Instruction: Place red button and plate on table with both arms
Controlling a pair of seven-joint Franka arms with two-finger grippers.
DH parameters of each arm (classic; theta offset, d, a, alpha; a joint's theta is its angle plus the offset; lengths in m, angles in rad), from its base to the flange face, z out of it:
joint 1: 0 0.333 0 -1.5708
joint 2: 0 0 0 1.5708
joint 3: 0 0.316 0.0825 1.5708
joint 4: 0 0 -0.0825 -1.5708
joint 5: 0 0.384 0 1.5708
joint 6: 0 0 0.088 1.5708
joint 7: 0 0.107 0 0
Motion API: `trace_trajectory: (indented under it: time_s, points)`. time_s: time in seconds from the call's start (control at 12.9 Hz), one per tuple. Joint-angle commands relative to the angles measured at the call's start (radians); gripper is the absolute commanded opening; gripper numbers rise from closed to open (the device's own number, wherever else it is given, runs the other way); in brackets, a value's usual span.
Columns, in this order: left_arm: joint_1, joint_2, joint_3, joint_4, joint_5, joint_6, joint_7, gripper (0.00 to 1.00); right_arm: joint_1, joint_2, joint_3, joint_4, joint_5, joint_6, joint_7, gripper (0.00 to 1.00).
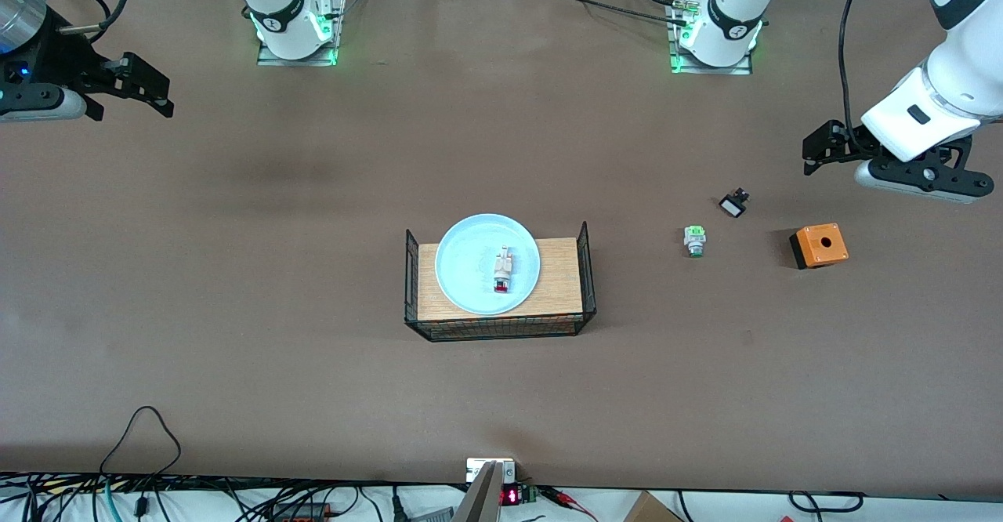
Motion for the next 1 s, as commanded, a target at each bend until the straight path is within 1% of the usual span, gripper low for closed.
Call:
trace_trajectory:
  time_s: [0.0, 0.93]
  points:
    - [-0.001, 0.015, 0.004, 0.033, -0.018, -0.023, 0.015, 1.0, -0.003, -0.004, -0.003, 0.019, 0.002, -0.023, 0.006, 1.0]
    - [0.001, 0.015, 0.001, 0.031, -0.018, -0.035, 0.014, 1.0, 0.005, 0.006, 0.002, 0.028, -0.002, -0.027, 0.004, 1.0]
